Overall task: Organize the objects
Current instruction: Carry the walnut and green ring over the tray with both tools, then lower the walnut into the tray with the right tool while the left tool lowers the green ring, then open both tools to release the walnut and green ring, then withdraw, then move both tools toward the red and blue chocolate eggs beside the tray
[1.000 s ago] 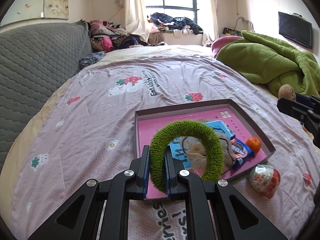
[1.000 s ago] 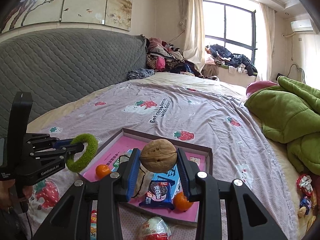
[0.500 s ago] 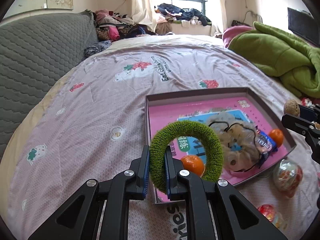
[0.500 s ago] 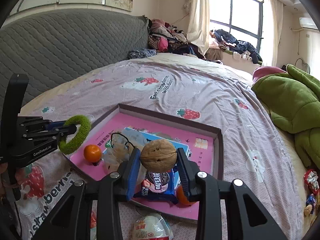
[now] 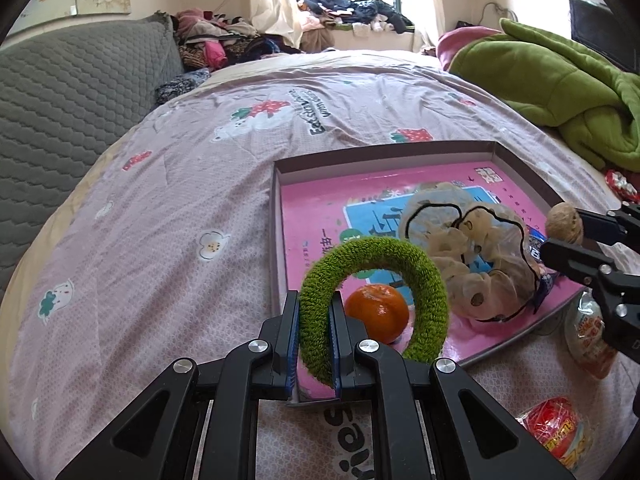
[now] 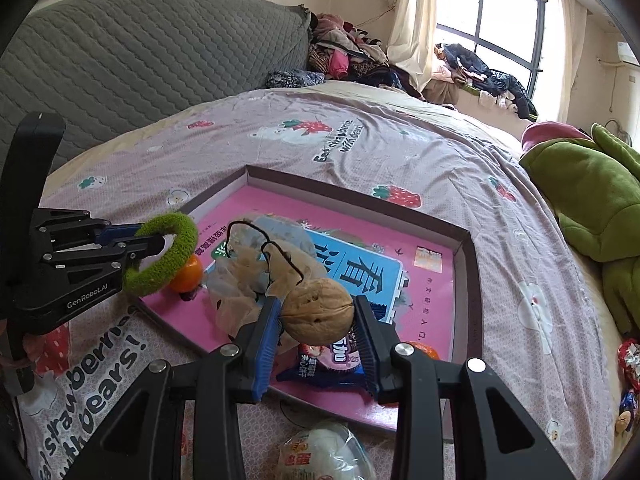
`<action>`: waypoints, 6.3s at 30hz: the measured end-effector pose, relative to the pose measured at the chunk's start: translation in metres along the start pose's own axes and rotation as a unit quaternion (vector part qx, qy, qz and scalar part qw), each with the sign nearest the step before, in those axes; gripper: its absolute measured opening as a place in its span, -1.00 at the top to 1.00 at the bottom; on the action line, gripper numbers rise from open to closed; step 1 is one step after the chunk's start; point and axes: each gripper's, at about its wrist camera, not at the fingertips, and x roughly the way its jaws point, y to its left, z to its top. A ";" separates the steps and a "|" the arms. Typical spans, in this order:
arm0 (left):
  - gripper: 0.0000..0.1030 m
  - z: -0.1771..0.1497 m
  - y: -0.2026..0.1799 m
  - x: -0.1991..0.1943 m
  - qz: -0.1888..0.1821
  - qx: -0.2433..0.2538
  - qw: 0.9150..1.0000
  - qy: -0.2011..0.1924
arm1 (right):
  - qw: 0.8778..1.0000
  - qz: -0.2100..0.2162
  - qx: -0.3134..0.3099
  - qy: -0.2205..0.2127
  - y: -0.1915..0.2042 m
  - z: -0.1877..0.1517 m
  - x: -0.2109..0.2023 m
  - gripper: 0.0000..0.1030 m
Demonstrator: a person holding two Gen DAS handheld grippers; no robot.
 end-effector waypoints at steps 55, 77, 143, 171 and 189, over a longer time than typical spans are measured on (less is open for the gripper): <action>0.64 0.003 0.000 -0.010 -0.020 -0.010 1.000 -0.013 | 0.999 -0.002 -0.035 0.022 0.027 -0.014 0.021 0.28; 0.58 0.005 0.000 -0.021 -0.025 -0.012 0.999 -0.022 | 0.999 -0.004 -0.024 0.035 0.023 -0.012 0.020 0.14; -0.04 -0.005 -0.032 -0.099 -0.062 -0.015 0.997 -0.044 | 0.997 -0.011 0.067 -0.040 -0.014 -0.007 -0.092 -0.20; -0.05 -0.053 -0.075 -0.123 -0.098 -0.028 0.995 -0.007 | 0.995 -0.009 0.093 -0.031 -0.021 -0.051 -0.120 -0.24; -0.05 -0.064 -0.106 -0.116 -0.103 -0.004 0.995 0.016 | 0.995 0.001 0.096 -0.014 -0.019 -0.061 -0.114 -0.24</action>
